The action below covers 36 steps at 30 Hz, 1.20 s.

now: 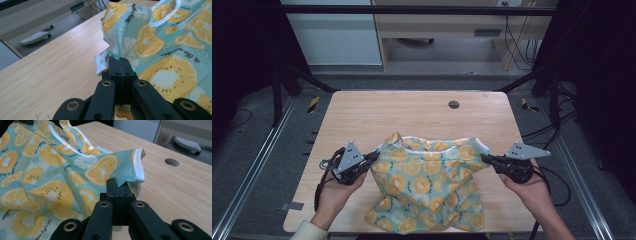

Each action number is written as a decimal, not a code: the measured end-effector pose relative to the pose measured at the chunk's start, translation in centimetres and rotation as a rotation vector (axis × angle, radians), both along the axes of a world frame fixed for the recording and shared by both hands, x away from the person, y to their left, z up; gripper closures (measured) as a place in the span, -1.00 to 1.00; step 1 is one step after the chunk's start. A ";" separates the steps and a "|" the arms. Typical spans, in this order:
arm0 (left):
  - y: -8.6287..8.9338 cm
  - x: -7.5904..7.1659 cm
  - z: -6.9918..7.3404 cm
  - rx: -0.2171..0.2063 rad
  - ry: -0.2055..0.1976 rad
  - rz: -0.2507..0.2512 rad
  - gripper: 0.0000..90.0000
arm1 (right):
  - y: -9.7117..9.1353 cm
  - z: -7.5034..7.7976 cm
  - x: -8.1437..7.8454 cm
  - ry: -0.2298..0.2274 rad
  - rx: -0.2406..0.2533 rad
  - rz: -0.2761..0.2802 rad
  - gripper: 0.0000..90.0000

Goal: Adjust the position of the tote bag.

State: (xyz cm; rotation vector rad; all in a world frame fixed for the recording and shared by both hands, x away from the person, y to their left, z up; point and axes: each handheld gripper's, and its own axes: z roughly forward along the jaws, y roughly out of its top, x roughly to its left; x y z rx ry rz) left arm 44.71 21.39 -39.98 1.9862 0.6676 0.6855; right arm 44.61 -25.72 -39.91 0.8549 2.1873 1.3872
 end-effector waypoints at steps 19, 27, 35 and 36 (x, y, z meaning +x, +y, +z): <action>-0.6 -4.0 1.7 -0.050 -0.083 -0.085 1.00 | -1.6 0.6 -3.9 -0.066 0.059 -0.003 1.00; -0.7 -6.0 1.6 -0.067 -0.087 -0.135 1.00 | -2.1 0.3 -5.4 -0.074 0.065 0.009 1.00; -0.5 -7.1 0.6 -0.060 -0.071 -0.156 1.00 | -1.6 -0.5 -7.0 -0.059 0.056 0.048 1.00; -0.4 -7.3 0.5 -0.064 -0.065 -0.162 1.00 | -1.6 -0.6 -7.1 -0.059 0.057 0.053 1.00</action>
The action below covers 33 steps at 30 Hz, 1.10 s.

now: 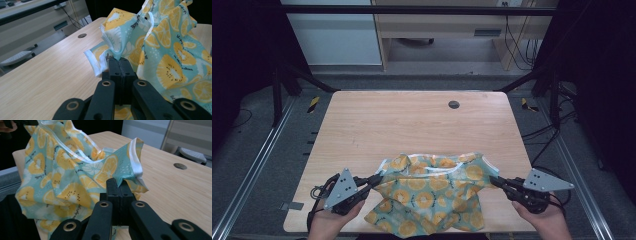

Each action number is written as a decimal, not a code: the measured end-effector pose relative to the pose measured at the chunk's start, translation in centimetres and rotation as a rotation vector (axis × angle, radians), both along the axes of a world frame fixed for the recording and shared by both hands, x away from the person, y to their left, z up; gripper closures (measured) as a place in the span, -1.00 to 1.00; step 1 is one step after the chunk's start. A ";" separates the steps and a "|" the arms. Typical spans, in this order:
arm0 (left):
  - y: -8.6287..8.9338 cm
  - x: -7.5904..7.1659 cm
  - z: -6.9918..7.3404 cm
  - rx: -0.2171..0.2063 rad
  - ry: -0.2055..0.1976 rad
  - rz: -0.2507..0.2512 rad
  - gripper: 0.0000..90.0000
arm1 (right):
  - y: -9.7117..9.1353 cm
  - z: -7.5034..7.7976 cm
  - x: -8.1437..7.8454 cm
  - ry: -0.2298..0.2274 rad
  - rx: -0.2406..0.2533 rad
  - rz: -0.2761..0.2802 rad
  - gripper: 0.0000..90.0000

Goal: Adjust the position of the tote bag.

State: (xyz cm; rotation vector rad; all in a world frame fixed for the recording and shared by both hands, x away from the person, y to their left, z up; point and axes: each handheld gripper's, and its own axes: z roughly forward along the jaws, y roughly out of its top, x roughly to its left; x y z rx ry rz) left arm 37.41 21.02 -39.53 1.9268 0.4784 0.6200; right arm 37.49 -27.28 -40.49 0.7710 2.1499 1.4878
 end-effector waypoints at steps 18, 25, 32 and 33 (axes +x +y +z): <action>0.1 -1.1 -3.1 0.064 0.059 -0.103 1.00 | -0.3 -2.3 -2.1 0.035 -0.019 0.096 1.00; -0.3 -0.9 -4.3 0.114 0.075 -0.150 1.00 | -0.2 -3.6 -2.1 0.052 -0.049 0.141 1.00; -0.8 -0.6 -5.9 0.189 0.102 -0.197 1.00 | 0.2 -5.1 -2.1 0.081 -0.083 0.190 1.00; -0.8 -0.6 -5.9 0.189 0.102 -0.197 1.00 | 0.2 -5.1 -2.1 0.081 -0.083 0.190 1.00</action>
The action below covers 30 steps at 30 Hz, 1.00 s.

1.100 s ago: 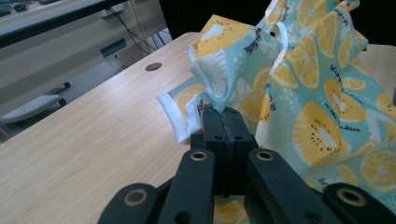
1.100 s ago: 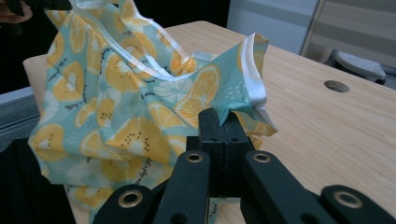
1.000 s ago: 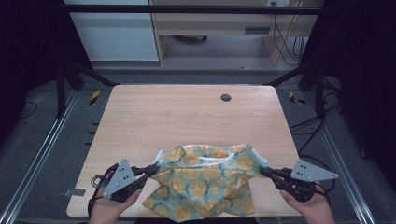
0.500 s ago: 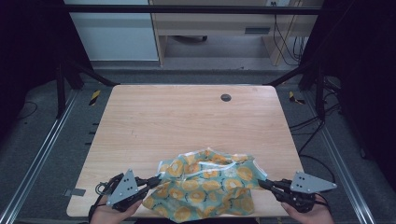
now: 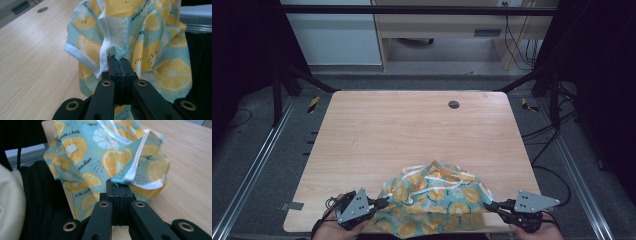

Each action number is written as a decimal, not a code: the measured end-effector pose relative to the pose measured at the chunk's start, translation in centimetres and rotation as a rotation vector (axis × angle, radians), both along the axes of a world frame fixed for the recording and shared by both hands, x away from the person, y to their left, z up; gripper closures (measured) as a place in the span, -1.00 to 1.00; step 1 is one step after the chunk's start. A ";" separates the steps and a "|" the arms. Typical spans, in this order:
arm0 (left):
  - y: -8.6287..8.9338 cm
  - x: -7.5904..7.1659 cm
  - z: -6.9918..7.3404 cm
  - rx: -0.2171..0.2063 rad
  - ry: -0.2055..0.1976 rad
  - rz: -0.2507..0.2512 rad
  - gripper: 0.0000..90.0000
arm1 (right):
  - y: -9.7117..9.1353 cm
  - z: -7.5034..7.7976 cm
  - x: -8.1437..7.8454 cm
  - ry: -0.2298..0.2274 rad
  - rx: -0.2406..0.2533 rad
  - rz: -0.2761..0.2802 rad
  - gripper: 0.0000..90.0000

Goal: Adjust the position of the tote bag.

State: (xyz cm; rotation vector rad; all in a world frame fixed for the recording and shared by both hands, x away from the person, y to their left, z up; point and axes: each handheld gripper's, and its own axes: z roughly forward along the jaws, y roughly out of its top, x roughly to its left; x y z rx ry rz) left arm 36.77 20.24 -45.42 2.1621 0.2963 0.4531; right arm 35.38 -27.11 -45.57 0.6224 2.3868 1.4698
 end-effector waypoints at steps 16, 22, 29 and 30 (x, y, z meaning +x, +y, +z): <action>-0.9 0.8 -1.6 0.150 -0.008 -0.048 1.00 | 1.0 -2.3 0.9 0.053 -0.113 0.103 1.00; -1.1 1.2 -1.9 0.188 -0.016 -0.048 1.00 | 1.2 -2.8 1.7 0.062 -0.143 0.100 1.00; -1.4 1.6 -2.2 0.215 -0.027 -0.037 1.00 | 1.5 -3.2 2.4 0.059 -0.180 0.103 1.00; -1.5 1.7 -2.2 0.224 -0.035 -0.030 1.00 | 1.5 -3.2 2.5 0.057 -0.182 0.102 1.00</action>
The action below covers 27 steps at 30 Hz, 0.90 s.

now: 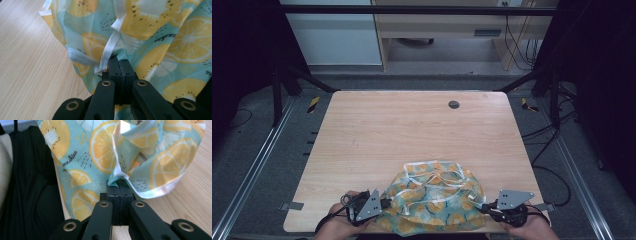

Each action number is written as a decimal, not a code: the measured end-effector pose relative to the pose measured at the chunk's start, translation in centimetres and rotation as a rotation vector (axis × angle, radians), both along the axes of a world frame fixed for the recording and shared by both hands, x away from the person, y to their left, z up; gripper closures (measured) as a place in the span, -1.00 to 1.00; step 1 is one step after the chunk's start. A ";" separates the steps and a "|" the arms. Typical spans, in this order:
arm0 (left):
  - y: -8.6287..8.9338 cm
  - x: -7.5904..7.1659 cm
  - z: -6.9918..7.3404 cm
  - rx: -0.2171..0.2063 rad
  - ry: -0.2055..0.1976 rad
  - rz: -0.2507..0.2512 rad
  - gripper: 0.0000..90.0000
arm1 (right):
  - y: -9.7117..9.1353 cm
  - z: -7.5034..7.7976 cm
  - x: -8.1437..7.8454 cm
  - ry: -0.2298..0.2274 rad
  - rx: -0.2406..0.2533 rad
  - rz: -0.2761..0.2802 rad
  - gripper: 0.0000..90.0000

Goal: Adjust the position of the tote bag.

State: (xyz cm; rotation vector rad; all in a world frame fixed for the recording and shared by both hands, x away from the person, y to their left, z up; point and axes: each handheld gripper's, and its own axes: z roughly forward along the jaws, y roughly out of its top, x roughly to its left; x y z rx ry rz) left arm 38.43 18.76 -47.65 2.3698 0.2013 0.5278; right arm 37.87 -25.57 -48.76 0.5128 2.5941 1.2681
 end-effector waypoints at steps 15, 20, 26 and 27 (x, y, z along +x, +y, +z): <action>0.1 1.5 0.3 0.002 -0.057 0.068 1.00 | -0.3 -0.2 1.6 -0.026 -0.004 -0.067 1.00; 0.1 1.8 0.3 -0.006 -0.061 0.085 1.00 | -0.3 -0.1 1.9 -0.037 0.001 -0.081 1.00; 0.1 2.3 0.4 -0.023 -0.057 0.106 1.00 | -0.4 0.0 2.3 -0.051 0.005 -0.112 1.00; 0.2 2.5 0.5 -0.035 -0.056 0.121 1.00 | -0.4 0.1 2.4 -0.054 0.005 -0.118 0.99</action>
